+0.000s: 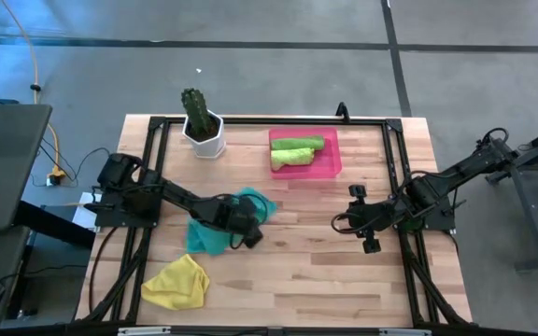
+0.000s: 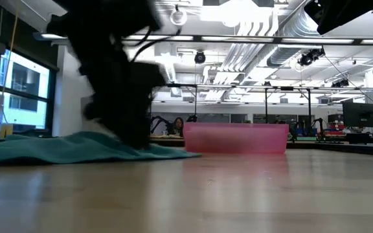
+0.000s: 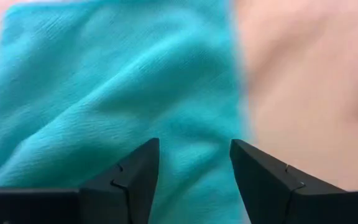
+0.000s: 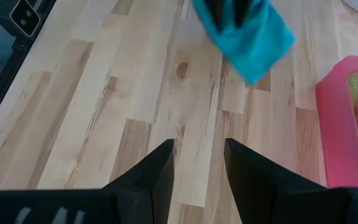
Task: Roll microfiber towels into tight, uniform cylinder then place into a basket
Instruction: Roll the blue microfiber cloth
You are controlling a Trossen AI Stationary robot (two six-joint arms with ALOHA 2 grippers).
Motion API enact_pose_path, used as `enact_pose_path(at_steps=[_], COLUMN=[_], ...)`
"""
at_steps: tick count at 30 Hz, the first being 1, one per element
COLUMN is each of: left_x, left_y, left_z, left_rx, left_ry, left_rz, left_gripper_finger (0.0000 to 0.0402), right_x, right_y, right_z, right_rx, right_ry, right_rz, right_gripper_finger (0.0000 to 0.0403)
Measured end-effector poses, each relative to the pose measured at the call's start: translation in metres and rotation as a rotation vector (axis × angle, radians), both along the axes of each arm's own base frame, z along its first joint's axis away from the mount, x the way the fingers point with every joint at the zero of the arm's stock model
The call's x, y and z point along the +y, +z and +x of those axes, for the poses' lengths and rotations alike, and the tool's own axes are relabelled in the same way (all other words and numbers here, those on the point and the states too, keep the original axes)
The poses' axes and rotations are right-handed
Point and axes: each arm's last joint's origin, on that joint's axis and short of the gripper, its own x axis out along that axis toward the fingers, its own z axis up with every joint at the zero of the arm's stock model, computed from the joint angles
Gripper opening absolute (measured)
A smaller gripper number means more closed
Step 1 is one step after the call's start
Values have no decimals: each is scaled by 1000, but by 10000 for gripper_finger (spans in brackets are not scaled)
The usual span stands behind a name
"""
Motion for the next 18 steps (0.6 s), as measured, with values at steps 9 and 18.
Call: enact_pose_path(at_steps=[9, 18], left_x=[-19, 1], left_y=[41, 74], left_z=[41, 47], left_rx=[-267, -47], left_ry=[-421, -358], left_rz=[11, 209], left_gripper_finger=[165, 161], right_x=[0, 0], right_y=[0, 0], right_z=[0, 0], right_rx=[0, 0], right_ry=[0, 0], right_rz=[0, 0], right_gripper_finger=[133, 133])
